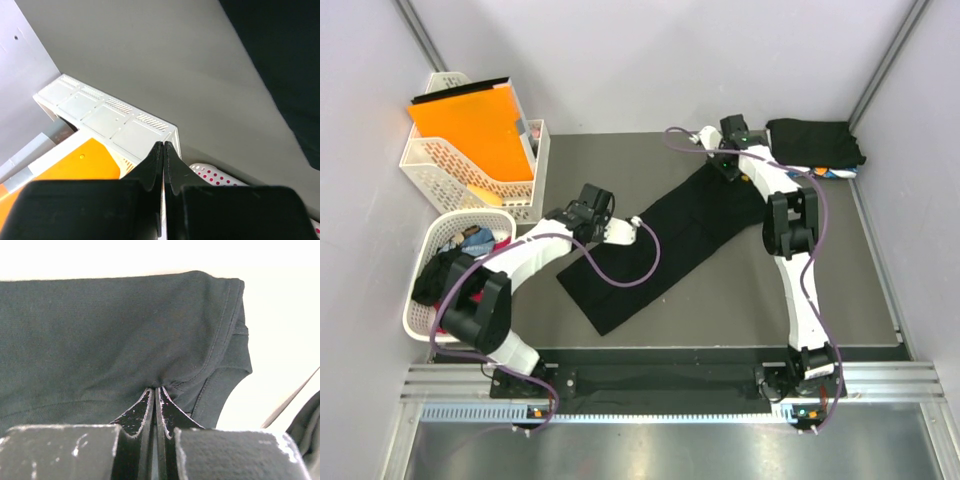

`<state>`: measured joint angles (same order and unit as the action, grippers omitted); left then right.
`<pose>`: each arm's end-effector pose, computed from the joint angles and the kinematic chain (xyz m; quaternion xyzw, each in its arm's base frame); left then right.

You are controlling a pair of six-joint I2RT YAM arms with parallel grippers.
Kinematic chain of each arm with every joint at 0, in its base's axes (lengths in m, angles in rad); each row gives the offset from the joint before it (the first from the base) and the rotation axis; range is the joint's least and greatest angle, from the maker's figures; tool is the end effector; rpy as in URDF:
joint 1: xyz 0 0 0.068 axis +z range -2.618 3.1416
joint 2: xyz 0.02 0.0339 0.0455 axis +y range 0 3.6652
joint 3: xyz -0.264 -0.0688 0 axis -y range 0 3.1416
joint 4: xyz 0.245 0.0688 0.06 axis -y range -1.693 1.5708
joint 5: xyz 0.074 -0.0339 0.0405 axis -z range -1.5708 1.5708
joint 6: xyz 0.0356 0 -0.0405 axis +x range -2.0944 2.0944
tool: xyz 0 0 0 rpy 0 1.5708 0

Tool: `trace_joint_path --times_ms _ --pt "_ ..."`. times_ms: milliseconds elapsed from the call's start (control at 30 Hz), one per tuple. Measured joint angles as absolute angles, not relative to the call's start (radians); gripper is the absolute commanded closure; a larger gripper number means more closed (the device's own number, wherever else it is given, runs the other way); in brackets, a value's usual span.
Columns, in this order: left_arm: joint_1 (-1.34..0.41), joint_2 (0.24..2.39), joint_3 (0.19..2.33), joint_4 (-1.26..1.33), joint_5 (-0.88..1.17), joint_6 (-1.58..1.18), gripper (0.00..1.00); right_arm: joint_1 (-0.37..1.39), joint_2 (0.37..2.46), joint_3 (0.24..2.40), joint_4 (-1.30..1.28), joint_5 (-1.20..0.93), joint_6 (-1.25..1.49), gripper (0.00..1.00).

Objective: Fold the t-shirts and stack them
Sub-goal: Rotate the tshirt 90 degrees

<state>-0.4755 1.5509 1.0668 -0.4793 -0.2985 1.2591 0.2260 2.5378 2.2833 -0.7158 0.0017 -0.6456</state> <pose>0.2903 -0.1377 0.2278 0.6908 0.6443 0.2441 0.2191 0.5375 0.1235 0.1694 -0.4030 0.8661 -0.0624 0.2891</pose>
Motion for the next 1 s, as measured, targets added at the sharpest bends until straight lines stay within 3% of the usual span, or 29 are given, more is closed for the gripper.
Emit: trace_joint_path --times_ms 400,567,600,733,900,1000 --pt "-0.445 1.604 1.067 -0.407 -0.361 1.239 1.0 0.271 2.574 2.298 -0.574 0.079 -0.698 1.0" --pt "-0.445 1.604 1.056 -0.367 -0.357 1.231 1.0 0.274 2.498 2.144 -0.451 0.094 -0.663 0.81" --pt "-0.445 1.607 1.055 -0.363 -0.356 1.229 1.0 0.274 2.482 2.125 -0.444 0.096 -0.657 0.73" --pt "-0.445 1.628 1.055 -0.347 -0.353 1.22 1.0 0.275 2.409 2.093 -0.43 0.104 -0.635 0.64" --pt "-0.445 1.647 1.055 -0.344 -0.337 1.211 1.0 0.272 2.238 1.977 -0.398 0.105 -0.6 0.65" --pt "-0.445 1.647 1.056 -0.341 -0.326 1.21 1.0 0.262 2.156 1.935 -0.398 0.097 -0.571 0.8"
